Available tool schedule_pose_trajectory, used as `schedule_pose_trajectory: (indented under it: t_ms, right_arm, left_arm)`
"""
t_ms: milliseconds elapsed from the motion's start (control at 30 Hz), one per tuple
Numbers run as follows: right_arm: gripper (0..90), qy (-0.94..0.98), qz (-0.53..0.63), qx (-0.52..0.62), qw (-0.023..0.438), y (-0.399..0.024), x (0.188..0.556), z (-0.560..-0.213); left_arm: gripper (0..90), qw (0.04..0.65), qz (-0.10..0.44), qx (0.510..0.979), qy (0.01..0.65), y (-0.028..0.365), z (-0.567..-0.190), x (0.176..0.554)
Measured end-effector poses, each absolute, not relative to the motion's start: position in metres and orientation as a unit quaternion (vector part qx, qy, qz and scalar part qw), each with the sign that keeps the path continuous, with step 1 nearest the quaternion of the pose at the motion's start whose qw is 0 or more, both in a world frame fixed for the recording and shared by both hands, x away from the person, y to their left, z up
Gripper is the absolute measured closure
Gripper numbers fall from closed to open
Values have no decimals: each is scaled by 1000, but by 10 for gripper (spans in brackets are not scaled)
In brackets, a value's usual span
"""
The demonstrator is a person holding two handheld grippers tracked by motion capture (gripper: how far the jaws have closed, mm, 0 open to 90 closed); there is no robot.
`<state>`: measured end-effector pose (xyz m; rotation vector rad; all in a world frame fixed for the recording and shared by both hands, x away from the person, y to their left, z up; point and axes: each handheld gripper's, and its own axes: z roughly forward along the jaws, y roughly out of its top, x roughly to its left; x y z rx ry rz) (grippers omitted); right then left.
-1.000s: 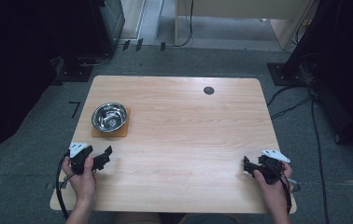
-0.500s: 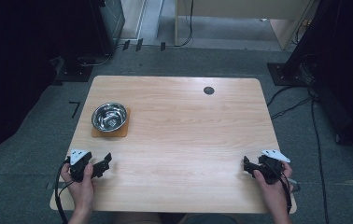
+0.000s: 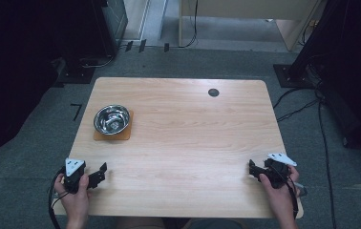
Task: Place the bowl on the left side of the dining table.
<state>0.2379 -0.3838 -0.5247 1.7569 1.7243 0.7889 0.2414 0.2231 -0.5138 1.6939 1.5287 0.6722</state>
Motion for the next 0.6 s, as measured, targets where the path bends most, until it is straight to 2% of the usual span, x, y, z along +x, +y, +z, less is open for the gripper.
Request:
schedule_pose_trajectory:
  t_ms: [367,467,600]
  right_arm:
    - [159,641,293,653,275,-384,238,-525]
    - [159,641,293,654,275,-384,238,-525]
    - [159,641,293,654,275,-384,238,-525]
  left_arm:
    - [160,337,252,685,594,252,-517,238]
    - [160,315,265,693,591,259,-517,237]
    - [159,318,253,695,593,265,-517,236]
